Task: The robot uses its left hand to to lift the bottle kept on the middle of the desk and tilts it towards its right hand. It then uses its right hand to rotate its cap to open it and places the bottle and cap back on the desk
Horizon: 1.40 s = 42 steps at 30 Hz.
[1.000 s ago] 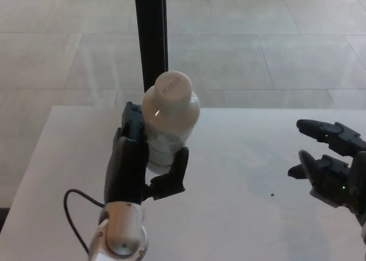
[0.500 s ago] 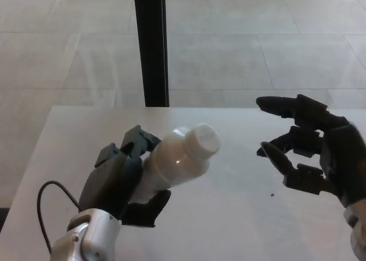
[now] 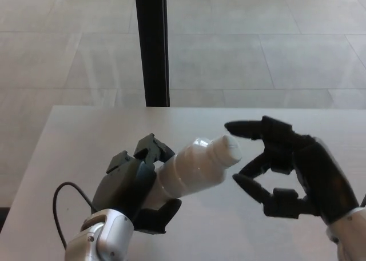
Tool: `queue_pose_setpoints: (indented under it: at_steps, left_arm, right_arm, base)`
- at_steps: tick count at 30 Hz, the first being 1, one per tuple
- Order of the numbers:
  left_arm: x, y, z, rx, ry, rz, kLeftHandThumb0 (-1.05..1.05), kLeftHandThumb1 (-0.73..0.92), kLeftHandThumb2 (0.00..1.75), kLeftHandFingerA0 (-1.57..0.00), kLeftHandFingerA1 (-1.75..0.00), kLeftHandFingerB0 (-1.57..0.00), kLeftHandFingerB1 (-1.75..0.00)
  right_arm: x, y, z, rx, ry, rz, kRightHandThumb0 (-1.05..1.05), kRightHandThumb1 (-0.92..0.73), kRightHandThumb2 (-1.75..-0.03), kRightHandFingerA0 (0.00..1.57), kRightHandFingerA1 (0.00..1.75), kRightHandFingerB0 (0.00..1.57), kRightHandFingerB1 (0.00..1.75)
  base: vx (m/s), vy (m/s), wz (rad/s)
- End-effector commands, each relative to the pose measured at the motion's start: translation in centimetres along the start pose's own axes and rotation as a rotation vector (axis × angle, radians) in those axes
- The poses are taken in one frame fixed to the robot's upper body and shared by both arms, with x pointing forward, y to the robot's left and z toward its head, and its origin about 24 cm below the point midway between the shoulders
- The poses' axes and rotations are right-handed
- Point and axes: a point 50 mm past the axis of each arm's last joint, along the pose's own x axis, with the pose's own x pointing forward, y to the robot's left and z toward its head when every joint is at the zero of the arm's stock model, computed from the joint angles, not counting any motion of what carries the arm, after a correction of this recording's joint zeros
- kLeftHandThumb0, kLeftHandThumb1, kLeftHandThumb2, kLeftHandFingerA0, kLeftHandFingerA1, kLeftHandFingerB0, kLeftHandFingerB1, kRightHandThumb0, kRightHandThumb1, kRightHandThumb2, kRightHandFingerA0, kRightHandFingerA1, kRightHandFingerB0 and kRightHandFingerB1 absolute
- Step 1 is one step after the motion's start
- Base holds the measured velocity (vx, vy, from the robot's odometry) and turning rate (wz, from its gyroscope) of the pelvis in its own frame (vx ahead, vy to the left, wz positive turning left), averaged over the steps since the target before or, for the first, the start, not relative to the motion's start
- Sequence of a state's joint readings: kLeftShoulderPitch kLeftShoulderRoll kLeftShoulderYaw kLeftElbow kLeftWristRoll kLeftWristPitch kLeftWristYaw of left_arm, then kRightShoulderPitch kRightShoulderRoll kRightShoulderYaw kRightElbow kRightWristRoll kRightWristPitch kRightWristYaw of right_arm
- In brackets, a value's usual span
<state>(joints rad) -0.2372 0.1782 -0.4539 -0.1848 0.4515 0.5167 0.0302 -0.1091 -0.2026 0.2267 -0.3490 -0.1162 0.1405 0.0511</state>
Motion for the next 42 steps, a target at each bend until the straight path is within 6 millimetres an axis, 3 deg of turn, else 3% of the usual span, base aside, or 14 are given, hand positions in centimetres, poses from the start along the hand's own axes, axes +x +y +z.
queue_pose_setpoints:
  at_steps: [1,5,7,10,15,16,20,21,23,24,28,29,30,42]
  left_arm:
    - [0.0,0.0,0.4,0.003,-0.035,0.051,0.17,0.63,1.17,-0.93,-1.75,-0.83,-1.48]
    - [-0.1,-0.3,0.6,-0.027,-0.032,0.065,0.16,0.69,1.04,-0.91,-1.75,-0.78,-1.45]
    - [-0.2,-0.3,0.6,-0.038,-0.051,0.077,0.20,0.60,1.19,-0.94,-1.75,-0.81,-1.60]
    - [-0.2,-0.4,0.6,-0.018,-0.058,0.074,0.18,0.64,1.15,-0.93,-1.75,-0.83,-1.48]
    - [-0.4,-0.7,0.4,-0.021,-0.047,0.065,0.21,0.59,1.23,-0.94,-1.75,-0.83,-1.56]
    - [-0.5,-0.8,0.4,-0.018,-0.048,0.064,0.17,0.56,1.26,-1.12,-1.71,-0.94,-1.45]
    - [-0.6,-0.9,0.4,-0.019,-0.048,0.064,0.24,0.56,1.30,-0.95,-1.75,-0.85,-1.58]
    - [-0.7,-0.9,0.4,-0.019,-0.050,0.064,0.20,0.60,1.20,-0.93,-1.75,-0.82,-1.57]
    - [-0.7,-1.0,0.4,-0.017,-0.054,0.069,0.22,0.58,1.22,-0.93,-1.75,-0.84,-1.57]
    - [-0.7,-1.1,0.4,-0.009,-0.051,0.065,0.18,0.58,1.24,-1.11,-1.71,-0.93,-1.45]
    - [-0.7,-1.2,0.3,0.000,-0.060,0.063,0.19,0.59,1.23,-1.12,-1.69,-0.94,-1.43]
    - [-0.8,-1.3,0.3,0.004,-0.072,0.060,0.17,0.58,1.21,-1.11,-1.68,-0.93,-1.40]
    - [-0.8,-1.3,0.3,0.006,-0.072,0.061,0.20,0.59,1.19,-0.93,-1.75,-0.84,-1.48]
    - [-0.8,-1.5,0.3,-0.001,-0.071,0.071,0.23,0.57,1.28,-0.96,-1.75,-0.85,-1.55]
  right_arm:
    - [-0.9,0.3,-1.0,-0.079,0.050,0.033,-0.55,-0.58,-0.58,0.72,1.04,0.50,0.39]
    - [-1.3,0.0,-1.6,-0.110,0.074,0.024,-0.56,-0.60,-0.59,0.70,1.05,0.50,0.39]
    - [-1.4,0.0,-1.9,-0.109,0.078,0.026,-0.57,-0.61,-0.59,0.68,1.06,0.50,0.39]
    - [-1.5,-0.4,-2.1,-0.123,0.088,0.018,-0.57,-0.61,-0.58,0.70,1.03,0.51,0.38]
    - [-1.1,-0.7,-1.5,-0.141,0.073,0.003,-0.56,-0.60,-0.59,0.72,0.99,0.50,0.37]
    - [-1.1,-0.7,-1.4,-0.142,0.070,0.001,-0.57,-0.60,-0.59,0.72,0.99,0.50,0.37]
    - [-0.9,-0.7,-1.0,-0.138,0.040,-0.012,-0.56,-0.60,-0.59,0.72,0.98,0.51,0.37]
    - [-0.8,-0.7,-1.0,-0.140,0.035,-0.013,-0.57,-0.60,-0.59,0.72,0.99,0.51,0.38]
    - [-0.7,-0.7,-0.7,-0.141,0.016,-0.019,-0.58,-0.61,-0.59,0.72,1.00,0.51,0.38]
    - [-0.5,-0.7,-0.2,-0.131,-0.015,-0.031,-0.57,-0.60,-0.58,0.72,0.99,0.52,0.39]
    - [-0.3,-0.7,0.0,-0.110,-0.033,-0.040,-0.57,-0.60,-0.59,0.72,0.99,0.52,0.39]
    - [-0.3,-0.7,0.1,-0.100,-0.040,-0.042,-0.57,-0.60,-0.59,0.71,1.00,0.52,0.39]
    - [-0.3,-0.7,0.1,-0.097,-0.046,-0.043,-0.56,-0.60,-0.59,0.71,1.01,0.52,0.39]
    - [-0.5,-0.7,-0.6,-0.140,0.004,-0.018,-0.56,-0.60,-0.58,0.79,1.08,0.49,0.40]
  base:
    - [0.00,0.000,0.00]
    - [0.00,0.000,0.00]
    - [0.00,0.000,0.00]
    - [0.00,0.000,0.00]
    - [0.00,0.000,0.00]
    - [0.00,0.000,0.00]
    - [0.00,0.000,0.00]
    - [0.00,0.000,0.00]
    - [0.00,0.000,0.00]
    - [0.00,0.000,0.00]
    - [0.00,0.000,0.00]
    - [0.00,0.000,0.00]
    - [0.00,0.000,0.00]
    - [0.00,0.000,0.00]
